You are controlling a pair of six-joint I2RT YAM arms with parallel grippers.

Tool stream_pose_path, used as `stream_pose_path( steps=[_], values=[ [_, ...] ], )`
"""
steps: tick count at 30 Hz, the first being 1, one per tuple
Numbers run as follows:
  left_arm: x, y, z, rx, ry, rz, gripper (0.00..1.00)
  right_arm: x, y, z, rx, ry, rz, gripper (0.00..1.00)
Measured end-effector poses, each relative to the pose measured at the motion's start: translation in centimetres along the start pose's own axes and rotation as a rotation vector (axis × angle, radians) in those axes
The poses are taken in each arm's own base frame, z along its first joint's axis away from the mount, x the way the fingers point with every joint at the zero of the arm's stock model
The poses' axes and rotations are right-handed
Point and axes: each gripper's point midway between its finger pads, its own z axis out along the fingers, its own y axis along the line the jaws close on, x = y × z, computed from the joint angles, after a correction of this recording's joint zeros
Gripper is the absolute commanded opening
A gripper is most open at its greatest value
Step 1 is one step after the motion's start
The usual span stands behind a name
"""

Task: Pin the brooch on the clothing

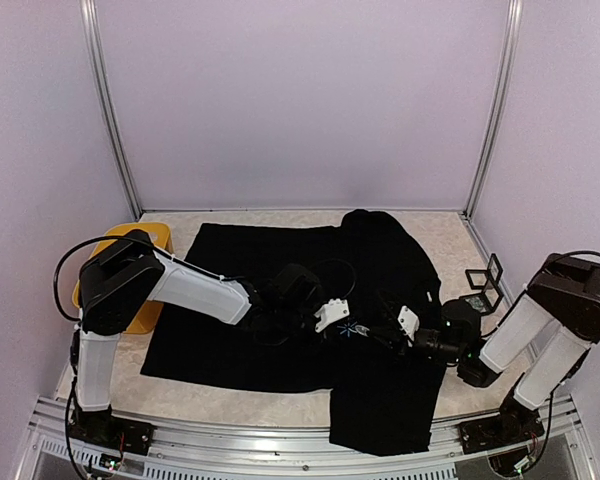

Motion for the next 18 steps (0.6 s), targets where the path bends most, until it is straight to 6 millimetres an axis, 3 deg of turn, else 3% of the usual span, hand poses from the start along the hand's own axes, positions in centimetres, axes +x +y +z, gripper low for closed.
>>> stream_pose_path(
  steps=[9,18],
  values=[
    [-0.6,0.0,-0.3,-0.014,-0.061,-0.033,0.00,-0.3,0.6,0.7,0.042,-0.077,-0.263,0.00],
    [-1.2,0.1,-0.4,-0.018,-0.084,-0.035,0.00,0.6,0.9,1.5,0.043,-0.050,-0.436,0.00]
  ],
)
